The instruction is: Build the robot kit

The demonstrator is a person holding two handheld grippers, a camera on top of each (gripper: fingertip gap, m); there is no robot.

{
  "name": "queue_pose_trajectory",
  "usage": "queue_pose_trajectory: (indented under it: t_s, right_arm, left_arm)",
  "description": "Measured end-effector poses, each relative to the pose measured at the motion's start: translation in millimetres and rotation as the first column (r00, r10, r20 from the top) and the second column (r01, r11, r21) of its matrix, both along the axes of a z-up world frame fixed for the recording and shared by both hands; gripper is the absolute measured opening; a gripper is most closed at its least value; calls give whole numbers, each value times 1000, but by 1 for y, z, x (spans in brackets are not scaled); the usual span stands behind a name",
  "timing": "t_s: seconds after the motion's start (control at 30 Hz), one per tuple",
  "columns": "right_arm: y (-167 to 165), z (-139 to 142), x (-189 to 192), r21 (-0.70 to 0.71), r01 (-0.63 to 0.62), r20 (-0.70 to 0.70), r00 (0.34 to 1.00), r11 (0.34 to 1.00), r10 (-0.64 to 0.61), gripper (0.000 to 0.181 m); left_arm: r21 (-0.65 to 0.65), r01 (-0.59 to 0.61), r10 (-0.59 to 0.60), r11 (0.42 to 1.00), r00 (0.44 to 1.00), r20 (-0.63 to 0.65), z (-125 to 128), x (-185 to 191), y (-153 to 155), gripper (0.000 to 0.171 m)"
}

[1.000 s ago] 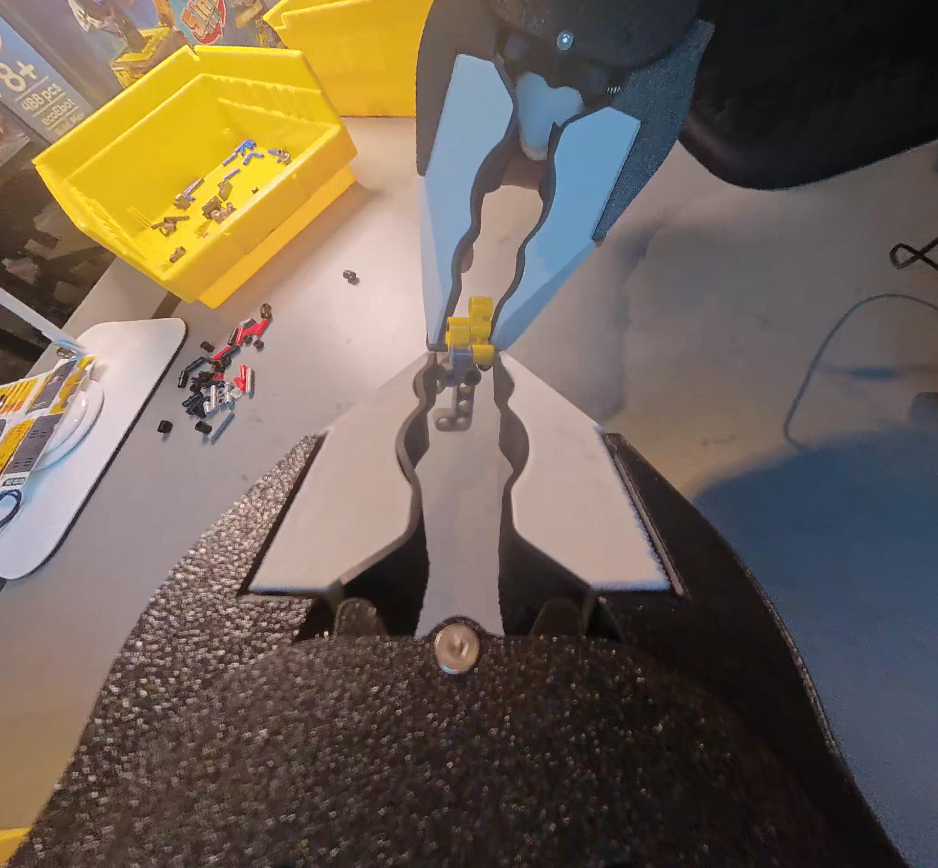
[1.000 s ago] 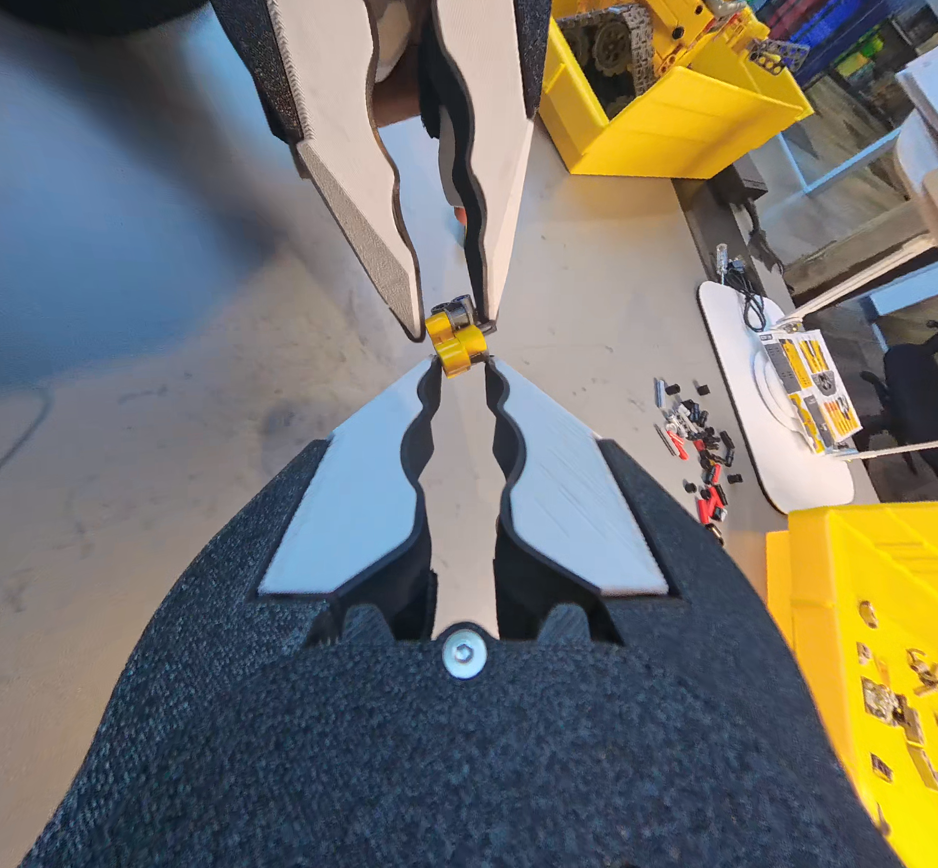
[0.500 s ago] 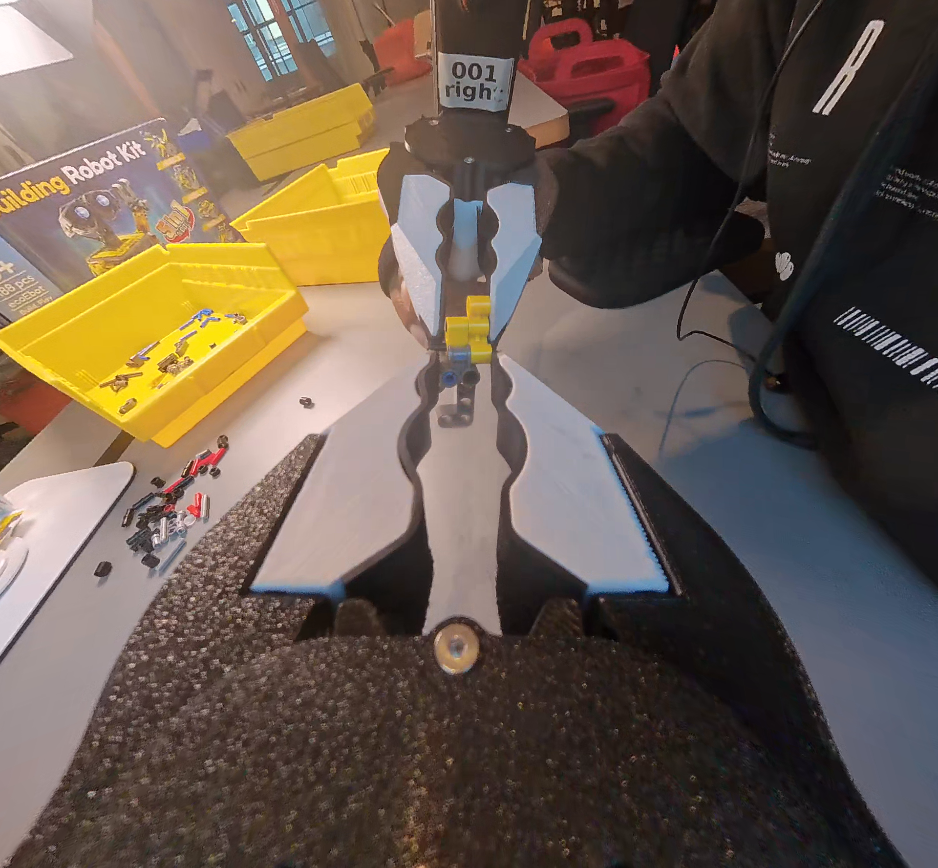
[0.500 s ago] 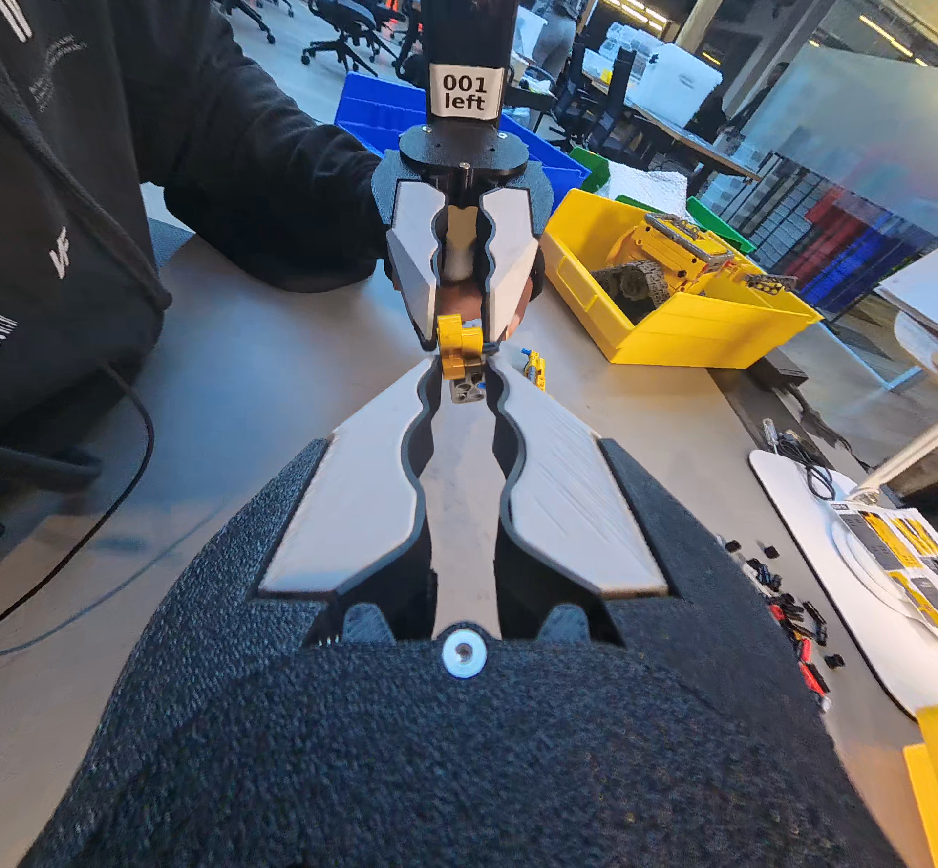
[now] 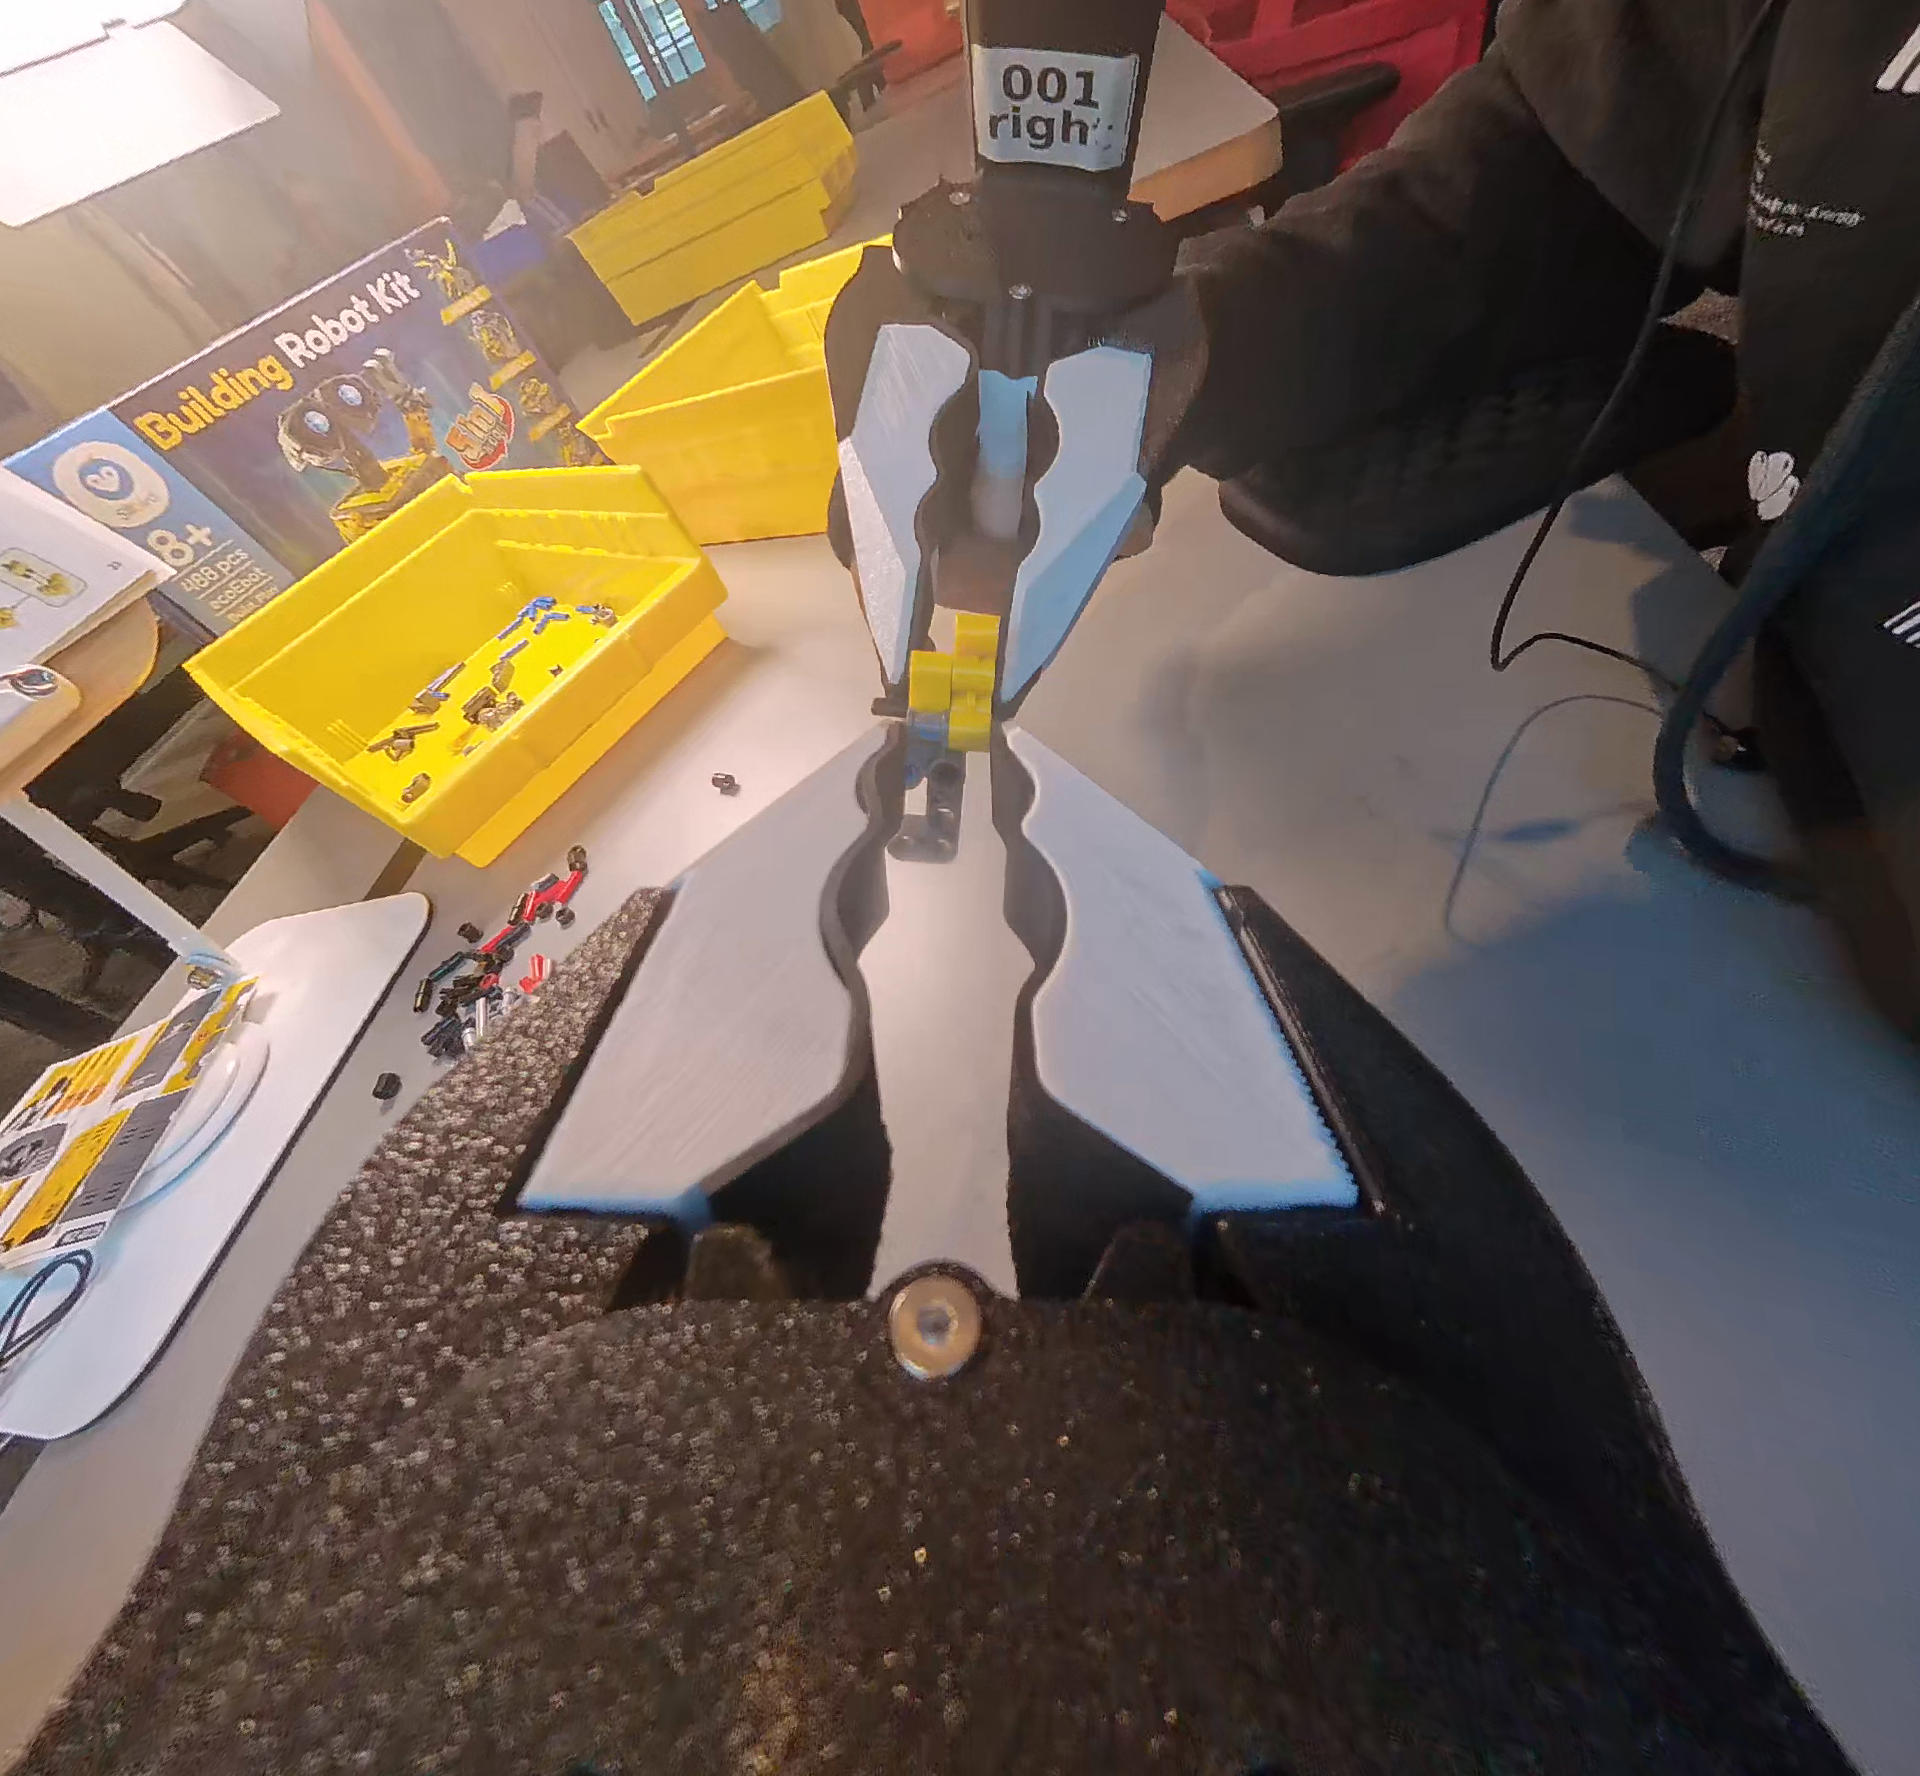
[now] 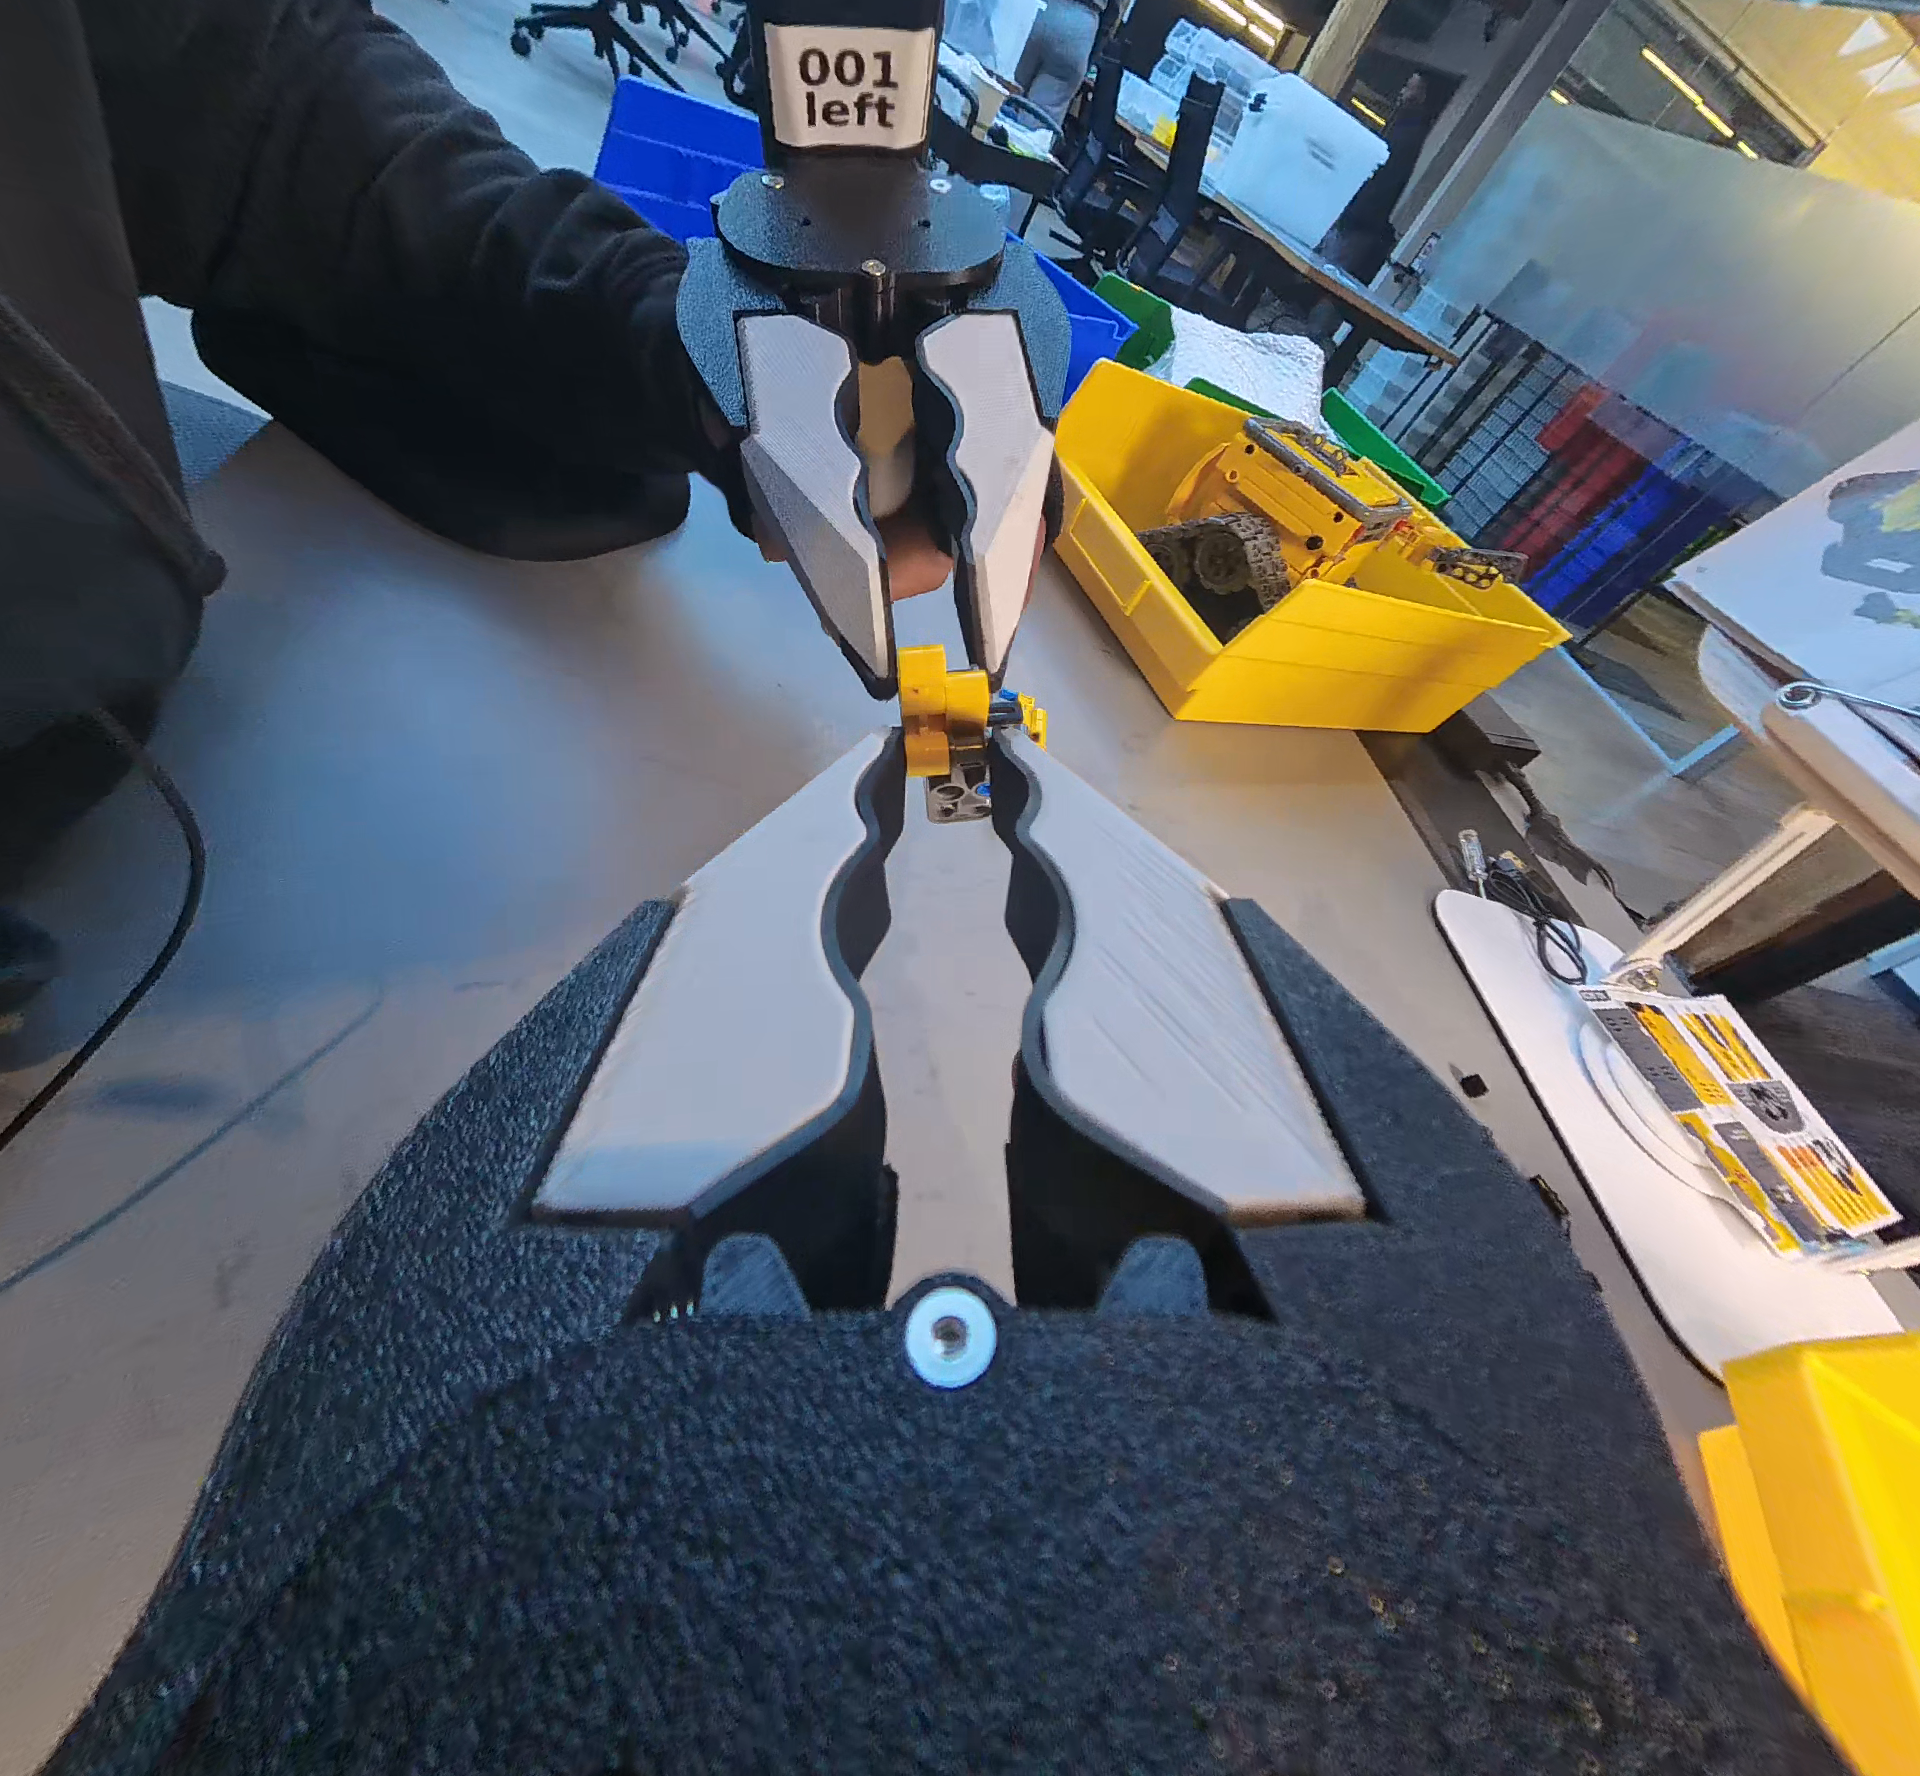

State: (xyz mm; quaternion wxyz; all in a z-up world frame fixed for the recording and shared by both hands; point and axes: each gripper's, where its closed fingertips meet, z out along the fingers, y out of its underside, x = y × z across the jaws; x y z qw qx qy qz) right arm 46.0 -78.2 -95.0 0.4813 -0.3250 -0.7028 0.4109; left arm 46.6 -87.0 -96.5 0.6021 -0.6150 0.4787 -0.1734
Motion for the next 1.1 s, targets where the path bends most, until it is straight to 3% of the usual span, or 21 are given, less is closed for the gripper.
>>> queue_pose_trajectory:
  t_s: [0.23, 0.33, 0.4, 0.53, 0.7, 0.83, 0.97, 1.1]
  right_arm:
    - [-3, 0, 1, 36, -22, -24, 999, 999, 23, 15]
    - [-4, 7, 1, 14, -37, -74, 996, 999, 38, 15]
    - [-4, 12, 4, -66, -71, -87, 994, 995, 65, 16]
    - [-3, 34, 12, -337, -175, -175, 977, 925, 121, 16]
    - [-8, 41, 12, -461, -255, -231, 959, 850, 162, 16]
    - [-4, 30, 13, -471, -254, -184, 965, 845, 188, 15]
    - [0, 27, 11, -465, -238, -183, 968, 852, 171, 16]
    - [0, 28, 11, -472, -242, -187, 967, 848, 172, 16]
  left_arm:
    - [23, -3, 4, 1000, 998, -61, 1, 1, -2, 15]
    - [-18, 35, -35, 999, 999, 29, 9, 0, -6, 15]
    - [-19, 40, -38, 999, 995, 90, 17, -6, -6, 36]
    - [-128, 13, -1, 992, 995, 98, 3, -6, 4, 35]
    - [-167, 51, -26, 985, 988, 150, 4, 7, 1, 0]
    - [-140, 18, 2, 990, 990, 143, 8, -2, 4, 0]
    - [-214, 81, -51, 974, 989, 140, 0, 0, -4, 29]
    - [-222, 77, -37, 972, 983, 178, 3, 4, 0, 27]
